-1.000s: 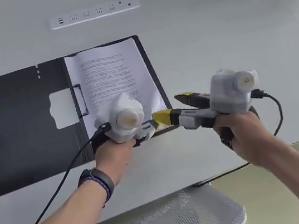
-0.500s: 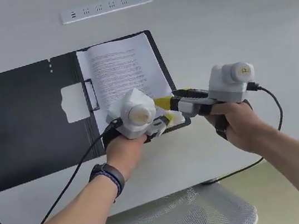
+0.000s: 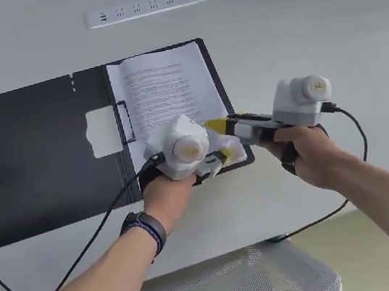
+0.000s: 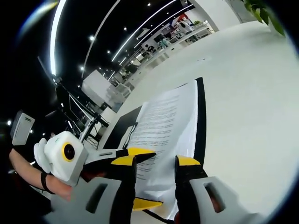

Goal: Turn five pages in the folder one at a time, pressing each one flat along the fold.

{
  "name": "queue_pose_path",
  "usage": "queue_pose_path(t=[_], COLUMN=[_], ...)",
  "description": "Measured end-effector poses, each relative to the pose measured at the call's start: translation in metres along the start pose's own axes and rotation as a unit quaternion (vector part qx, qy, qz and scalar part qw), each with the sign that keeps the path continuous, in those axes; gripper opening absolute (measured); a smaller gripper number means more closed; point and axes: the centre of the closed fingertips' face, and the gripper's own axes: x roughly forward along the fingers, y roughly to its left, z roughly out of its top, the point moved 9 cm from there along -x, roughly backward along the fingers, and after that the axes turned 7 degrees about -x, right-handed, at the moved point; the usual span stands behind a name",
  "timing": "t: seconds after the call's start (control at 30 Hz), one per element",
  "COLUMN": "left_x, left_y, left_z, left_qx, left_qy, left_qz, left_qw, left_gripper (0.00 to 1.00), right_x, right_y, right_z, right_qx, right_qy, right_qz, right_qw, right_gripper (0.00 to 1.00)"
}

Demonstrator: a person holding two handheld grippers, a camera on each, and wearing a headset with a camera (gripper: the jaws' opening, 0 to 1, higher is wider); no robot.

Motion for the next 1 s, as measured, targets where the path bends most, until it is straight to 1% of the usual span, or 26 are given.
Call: queue_pose_path(t=[0.13, 0.27, 0.3, 0.4, 0.5, 0.63, 0.73, 0.87, 0.93, 1.0], left_x=[0.000, 0.000, 0.000, -0.001, -0.002, -0.007, -0.012, -0.019, -0.025, -0.031], left_y=[0.000, -0.001, -0.001, -0.001, -0.001, -0.001, -0.001, -0.004, -0.003, -0.002], left_z=[0.000, 0.001, 0.001, 0.002, 0.003, 0.006, 0.007, 0.007, 0.008, 0.009], left_qx=[0.001, -0.001, -0.001, -0.006, -0.010, -0.022, -0.029, -0.018, -0.018, -0.026], left_qy=[0.001, 0.002, 0.002, 0.004, 0.006, 0.003, 0.000, 0.005, 0.003, -0.003], left_qz=[-0.003, -0.007, -0.008, -0.013, -0.018, -0.018, -0.021, -0.025, -0.025, -0.025], left_qw=[1.0000, 1.0000, 1.0000, 0.9999, 0.9998, 0.9996, 0.9994, 0.9995, 0.9995, 0.9993], left_gripper=[0.55, 0.57, 0.57, 0.59, 0.60, 0.64, 0.66, 0.69, 0.71, 0.72], right_x=[-0.002, -0.004, -0.004, -0.005, -0.007, -0.008, -0.009, -0.009, -0.009, -0.009], right_y=[-0.004, -0.005, -0.002, 0.003, 0.008, 0.013, 0.017, 0.020, 0.021, 0.024], right_z=[-0.001, -0.003, -0.003, -0.004, -0.005, -0.005, -0.004, -0.002, 0.000, 0.001], right_qx=[0.007, 0.016, 0.020, 0.044, 0.046, 0.053, 0.055, 0.054, 0.057, 0.057], right_qy=[-0.001, -0.005, -0.007, -0.017, -0.019, -0.018, -0.022, -0.024, -0.027, -0.030], right_qz=[-0.011, -0.013, -0.014, -0.008, -0.011, -0.013, -0.012, -0.015, -0.016, -0.015], right_qw=[0.9999, 0.9998, 0.9997, 0.9989, 0.9987, 0.9984, 0.9982, 0.9982, 0.9979, 0.9978], right_gripper=[0.16, 0.09, 0.07, 0.06, 0.03, 0.01, 0.00, 0.00, 0.00, 0.00])
